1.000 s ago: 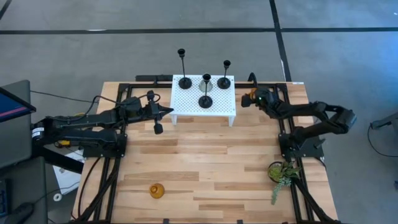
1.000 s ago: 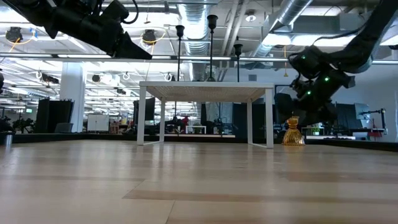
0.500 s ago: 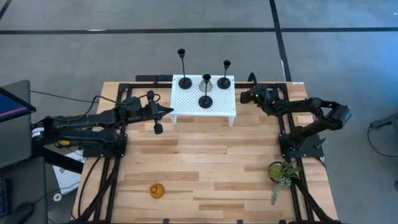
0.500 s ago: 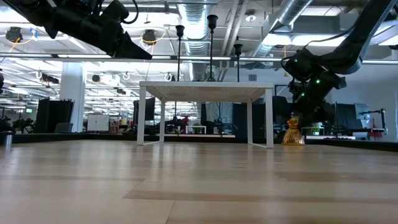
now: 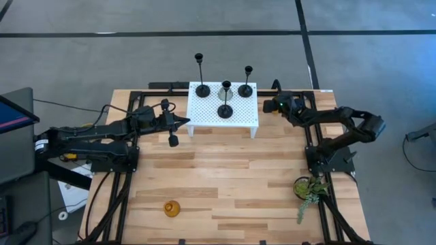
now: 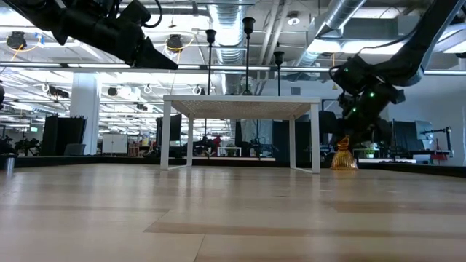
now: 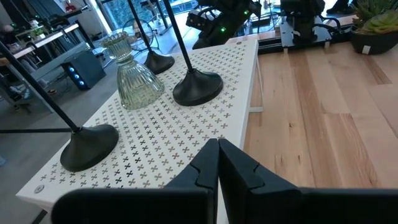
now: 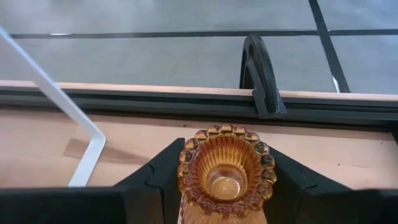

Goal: Pick & Place candle stick holders
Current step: Put the top yellow glass candle holder on the shelf

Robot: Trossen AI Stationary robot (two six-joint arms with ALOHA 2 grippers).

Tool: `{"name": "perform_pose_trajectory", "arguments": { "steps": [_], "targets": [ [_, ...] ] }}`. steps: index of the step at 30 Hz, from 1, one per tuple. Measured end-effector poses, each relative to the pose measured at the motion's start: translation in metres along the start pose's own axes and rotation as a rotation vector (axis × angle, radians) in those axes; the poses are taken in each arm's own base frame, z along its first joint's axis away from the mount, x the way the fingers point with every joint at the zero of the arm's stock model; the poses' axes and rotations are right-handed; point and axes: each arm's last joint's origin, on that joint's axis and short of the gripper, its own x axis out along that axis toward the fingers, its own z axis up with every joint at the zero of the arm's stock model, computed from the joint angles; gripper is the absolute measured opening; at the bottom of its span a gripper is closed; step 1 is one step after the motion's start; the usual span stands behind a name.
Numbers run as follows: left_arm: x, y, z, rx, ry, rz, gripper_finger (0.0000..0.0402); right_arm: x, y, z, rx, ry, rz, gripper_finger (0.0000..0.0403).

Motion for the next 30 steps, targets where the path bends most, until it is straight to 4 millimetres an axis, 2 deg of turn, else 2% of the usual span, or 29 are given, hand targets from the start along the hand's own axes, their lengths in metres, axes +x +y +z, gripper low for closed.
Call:
{"name": "perform_pose_trajectory", "arguments": {
  "steps": [8, 16, 22, 30],
  "targets": [
    [0.000, 0.000, 0.000, 0.000, 0.000, 0.000, 0.0008, -0.018, 0.004, -0.003, -0.054, 0.044, 0.028, 0.0156],
    [0.000, 0.000, 0.000, 0.000, 0.000, 0.000, 0.0005, -0.055, 0.001, 0.010, -0.072, 0.046, 0.085, 0.0149],
    [0.000, 0.000, 0.000, 0.000, 0.000, 0.000, 0.0008, -0.095, 0.004, 0.037, -0.095, 0.061, 0.130, 0.0149],
    [0.000, 0.000, 0.000, 0.000, 0.000, 0.000, 0.0008, -0.148, 0.022, 0.083, -0.111, 0.001, 0.261, 0.0149]
  ]
}}
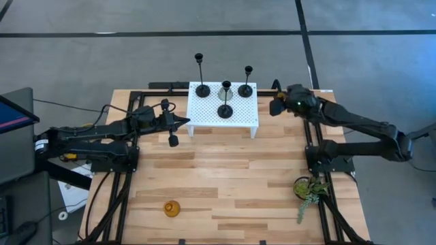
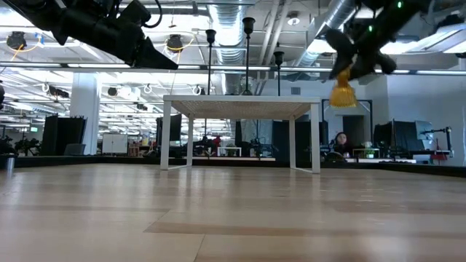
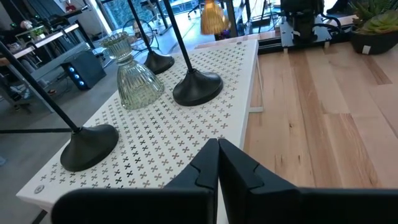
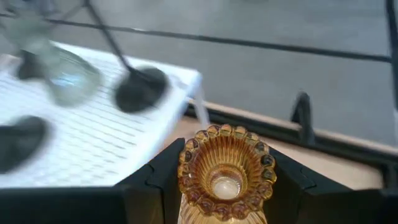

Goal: Pick & Place candle stick holders
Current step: Put the top yellow glass candle holder on the shelf

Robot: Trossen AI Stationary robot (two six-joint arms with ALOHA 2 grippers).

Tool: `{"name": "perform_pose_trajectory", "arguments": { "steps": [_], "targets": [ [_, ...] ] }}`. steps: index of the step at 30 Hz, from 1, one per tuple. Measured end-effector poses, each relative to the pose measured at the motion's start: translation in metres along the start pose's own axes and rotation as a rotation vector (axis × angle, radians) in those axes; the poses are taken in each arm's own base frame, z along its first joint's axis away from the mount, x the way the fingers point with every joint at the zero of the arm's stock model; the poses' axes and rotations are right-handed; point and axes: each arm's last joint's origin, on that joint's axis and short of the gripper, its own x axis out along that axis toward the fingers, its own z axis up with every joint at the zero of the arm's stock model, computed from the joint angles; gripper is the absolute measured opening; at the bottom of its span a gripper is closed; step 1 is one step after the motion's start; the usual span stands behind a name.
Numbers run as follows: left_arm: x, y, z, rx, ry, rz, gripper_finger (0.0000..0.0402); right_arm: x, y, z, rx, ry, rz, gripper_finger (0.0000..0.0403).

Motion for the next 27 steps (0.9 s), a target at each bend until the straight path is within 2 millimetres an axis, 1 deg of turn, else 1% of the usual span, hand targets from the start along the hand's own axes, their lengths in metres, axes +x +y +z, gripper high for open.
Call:
{"name": "perform_pose_trajectory", "arguments": {
  "steps": [2, 5, 10, 17, 27],
  "targets": [
    [0.000, 0.000, 0.000, 0.000, 0.000, 0.000, 0.0008, -0.008, 0.008, 0.008, -0.012, -0.018, 0.041, 0.0149],
    [0.000, 0.000, 0.000, 0.000, 0.000, 0.000, 0.0006, -0.015, 0.021, 0.015, -0.032, -0.032, 0.104, 0.0149],
    [0.000, 0.000, 0.000, 0.000, 0.000, 0.000, 0.0006, -0.014, 0.047, 0.017, -0.081, -0.045, 0.207, 0.0149],
    [0.000, 0.000, 0.000, 0.000, 0.000, 0.000, 0.0005, 0.000, 0.077, 0.014, -0.141, -0.032, 0.252, 0.0149],
    [0.000, 0.000, 0.000, 0.000, 0.002, -0.001, 0.0006, 0.024, 0.102, 0.014, -0.201, 0.011, 0.224, 0.0151]
  ]
}}
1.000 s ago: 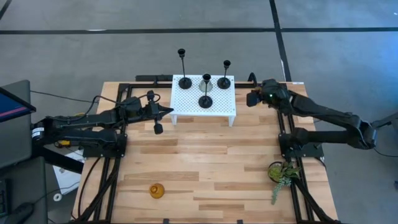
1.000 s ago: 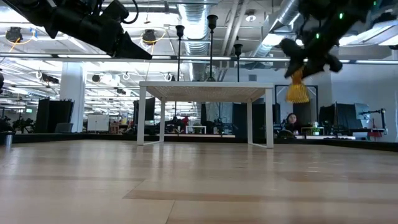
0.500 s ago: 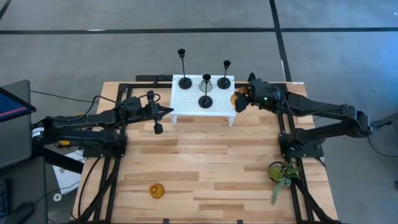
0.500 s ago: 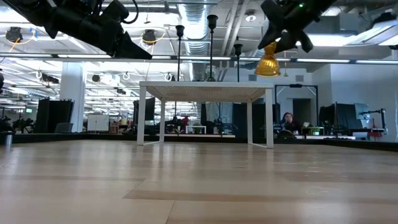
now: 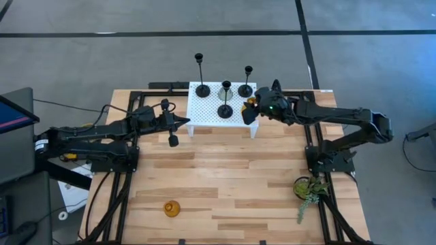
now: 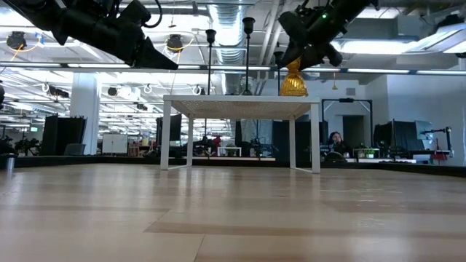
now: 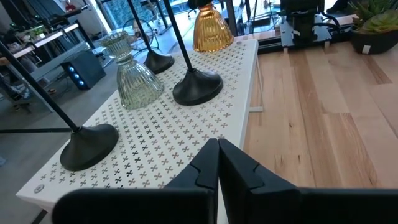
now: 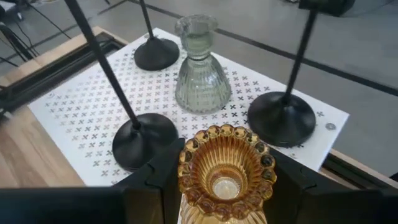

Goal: Pick & Place candle stick holders
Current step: Put the top yellow glass candle holder on the shelf

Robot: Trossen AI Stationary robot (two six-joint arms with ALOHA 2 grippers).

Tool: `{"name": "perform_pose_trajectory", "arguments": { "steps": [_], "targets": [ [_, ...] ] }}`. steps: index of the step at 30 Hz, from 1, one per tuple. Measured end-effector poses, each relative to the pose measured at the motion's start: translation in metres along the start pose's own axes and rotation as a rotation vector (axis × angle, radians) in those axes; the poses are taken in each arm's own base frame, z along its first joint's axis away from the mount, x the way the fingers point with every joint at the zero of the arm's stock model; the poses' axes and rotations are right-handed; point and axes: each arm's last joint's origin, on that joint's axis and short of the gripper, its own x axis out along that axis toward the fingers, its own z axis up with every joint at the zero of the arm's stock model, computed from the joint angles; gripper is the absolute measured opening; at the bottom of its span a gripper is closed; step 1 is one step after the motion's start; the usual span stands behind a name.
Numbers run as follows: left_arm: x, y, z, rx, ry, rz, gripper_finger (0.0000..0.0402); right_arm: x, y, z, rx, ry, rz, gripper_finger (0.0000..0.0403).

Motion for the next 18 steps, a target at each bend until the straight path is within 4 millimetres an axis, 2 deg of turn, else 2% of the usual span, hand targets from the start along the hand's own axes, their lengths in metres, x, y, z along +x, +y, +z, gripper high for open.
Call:
{"name": "perform_pose_trajectory", "arguments": {
  "steps": [9, 18],
  "targets": [
    [0.000, 0.000, 0.000, 0.000, 0.001, 0.000, 0.0008, 0.016, 0.010, 0.005, -0.010, 0.006, 0.068, 0.0151],
    [0.000, 0.000, 0.000, 0.000, 0.002, 0.000, 0.0008, 0.024, 0.002, 0.005, -0.004, 0.027, 0.035, 0.0151]
  ]
}}
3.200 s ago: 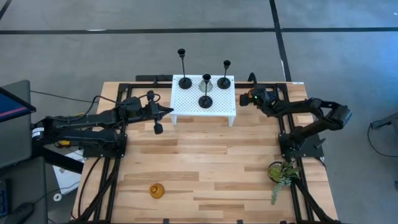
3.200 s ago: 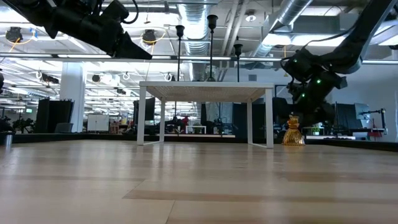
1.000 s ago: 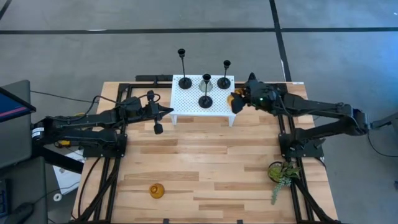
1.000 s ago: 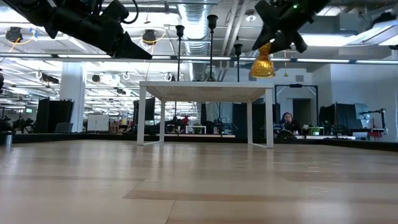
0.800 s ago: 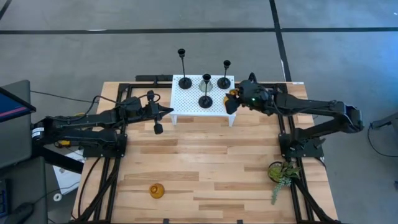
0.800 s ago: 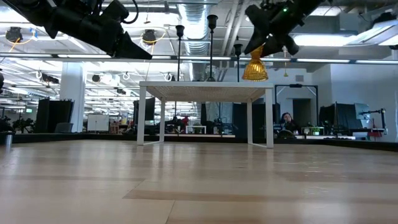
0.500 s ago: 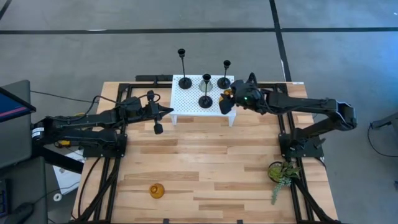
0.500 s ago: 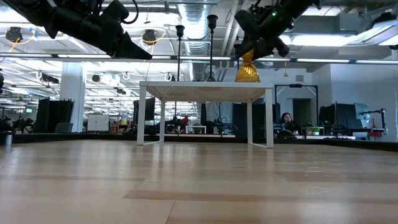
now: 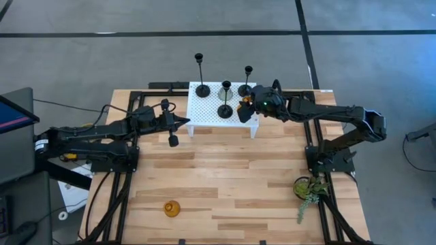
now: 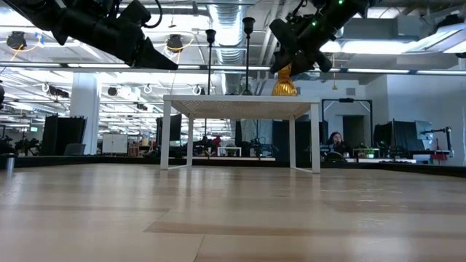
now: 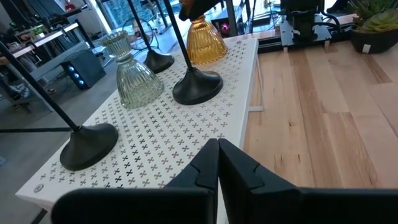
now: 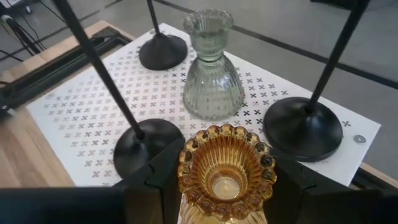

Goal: Pick & Place candle stick holders
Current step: Put the top yellow glass candle holder on the shelf

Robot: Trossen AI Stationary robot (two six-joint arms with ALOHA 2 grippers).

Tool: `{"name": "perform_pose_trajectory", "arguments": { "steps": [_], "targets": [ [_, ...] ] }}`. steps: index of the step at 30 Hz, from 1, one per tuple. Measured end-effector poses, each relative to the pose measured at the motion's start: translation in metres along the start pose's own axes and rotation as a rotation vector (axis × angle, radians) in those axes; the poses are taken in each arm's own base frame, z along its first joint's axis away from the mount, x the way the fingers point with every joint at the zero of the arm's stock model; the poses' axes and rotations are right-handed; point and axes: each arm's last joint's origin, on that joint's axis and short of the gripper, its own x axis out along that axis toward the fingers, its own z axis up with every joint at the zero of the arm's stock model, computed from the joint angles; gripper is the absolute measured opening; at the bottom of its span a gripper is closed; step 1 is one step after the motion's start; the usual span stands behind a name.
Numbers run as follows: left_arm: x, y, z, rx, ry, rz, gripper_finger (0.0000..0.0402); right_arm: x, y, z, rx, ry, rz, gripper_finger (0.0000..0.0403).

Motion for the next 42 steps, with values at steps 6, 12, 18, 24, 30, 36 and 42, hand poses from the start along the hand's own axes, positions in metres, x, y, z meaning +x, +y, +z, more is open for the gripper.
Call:
{"name": "perform_pose_trajectory", "arguments": {
  "steps": [6, 12, 18, 24, 30, 36, 42],
  "targets": [
    [0.0000, 0.0000, 0.0000, 0.000, 0.000, 0.000, 0.0005, 0.0011, -0.0028, 0.0003, 0.003, 0.008, -0.006, 0.0151],
    [0.0000, 0.0000, 0.0000, 0.000, 0.000, 0.000, 0.0009, 0.0010, -0.0019, 0.0001, 0.005, 0.015, 0.016, 0.0154],
    [0.0000, 0.0000, 0.0000, 0.000, 0.000, 0.000, 0.0005, 0.0009, -0.0017, -0.0004, 0.011, 0.021, 0.023, 0.0152],
    [0.0000, -0.0001, 0.0000, 0.000, 0.000, 0.000, 0.0008, 0.0008, -0.0008, -0.0008, 0.011, 0.033, 0.051, 0.0163],
    [0.0000, 0.0000, 0.0000, 0.000, 0.000, 0.000, 0.0005, 0.0006, -0.0006, -0.0009, 0.011, 0.038, 0.062, 0.0186],
    [0.0000, 0.0000, -0.0001, 0.000, 0.001, -0.001, 0.0008, 0.0006, -0.0010, -0.0020, 0.007, 0.048, 0.057, 0.0180],
    [0.0000, -0.0001, -0.0002, 0.000, 0.002, -0.001, 0.0006, -0.0001, -0.0018, -0.0012, -0.002, 0.043, 0.056, 0.0186]
  ]
}}
